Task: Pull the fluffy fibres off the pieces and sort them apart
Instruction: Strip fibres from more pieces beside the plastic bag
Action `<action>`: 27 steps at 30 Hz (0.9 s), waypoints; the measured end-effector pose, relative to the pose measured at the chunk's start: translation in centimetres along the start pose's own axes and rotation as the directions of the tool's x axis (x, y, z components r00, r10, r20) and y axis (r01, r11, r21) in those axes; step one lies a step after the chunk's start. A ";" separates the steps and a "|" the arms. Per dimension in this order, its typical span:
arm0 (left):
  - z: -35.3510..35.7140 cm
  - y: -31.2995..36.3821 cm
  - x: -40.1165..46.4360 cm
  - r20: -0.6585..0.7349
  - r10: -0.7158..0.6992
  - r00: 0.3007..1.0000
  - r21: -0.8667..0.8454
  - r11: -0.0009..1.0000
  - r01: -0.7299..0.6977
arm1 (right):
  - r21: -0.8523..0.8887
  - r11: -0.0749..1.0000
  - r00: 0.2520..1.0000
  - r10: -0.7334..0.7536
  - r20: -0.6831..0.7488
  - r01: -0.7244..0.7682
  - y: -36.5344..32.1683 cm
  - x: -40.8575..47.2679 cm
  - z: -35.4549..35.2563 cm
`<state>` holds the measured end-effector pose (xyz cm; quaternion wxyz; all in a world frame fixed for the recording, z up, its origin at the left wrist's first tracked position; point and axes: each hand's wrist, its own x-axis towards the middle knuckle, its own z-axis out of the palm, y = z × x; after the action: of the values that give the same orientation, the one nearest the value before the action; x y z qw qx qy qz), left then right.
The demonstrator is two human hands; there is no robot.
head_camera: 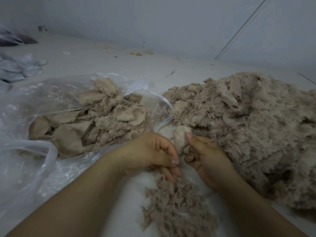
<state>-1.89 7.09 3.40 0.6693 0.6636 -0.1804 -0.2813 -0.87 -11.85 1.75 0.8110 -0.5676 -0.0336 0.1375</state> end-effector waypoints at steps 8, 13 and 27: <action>1.6 -0.5 1.9 -0.548 0.151 0.823 0.131 0.987 -0.095 | -0.002 1.000 0.999 0.021 -0.028 -0.021 0.0 0.2 0.0; 2.2 -0.8 2.5 -0.575 0.125 0.809 0.105 0.991 -0.079 | -0.094 0.995 1.000 0.022 -0.003 -0.022 0.0 0.2 0.0; -1.6 1.8 0.3 -0.811 0.550 0.200 0.577 0.810 0.110 | -0.091 0.994 0.987 0.047 -0.151 -0.061 0.1 0.0 -0.1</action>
<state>-0.42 8.07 5.02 0.4613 0.8075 0.1037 0.3529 -0.85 -11.89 1.63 0.7794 -0.6149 0.0359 0.1149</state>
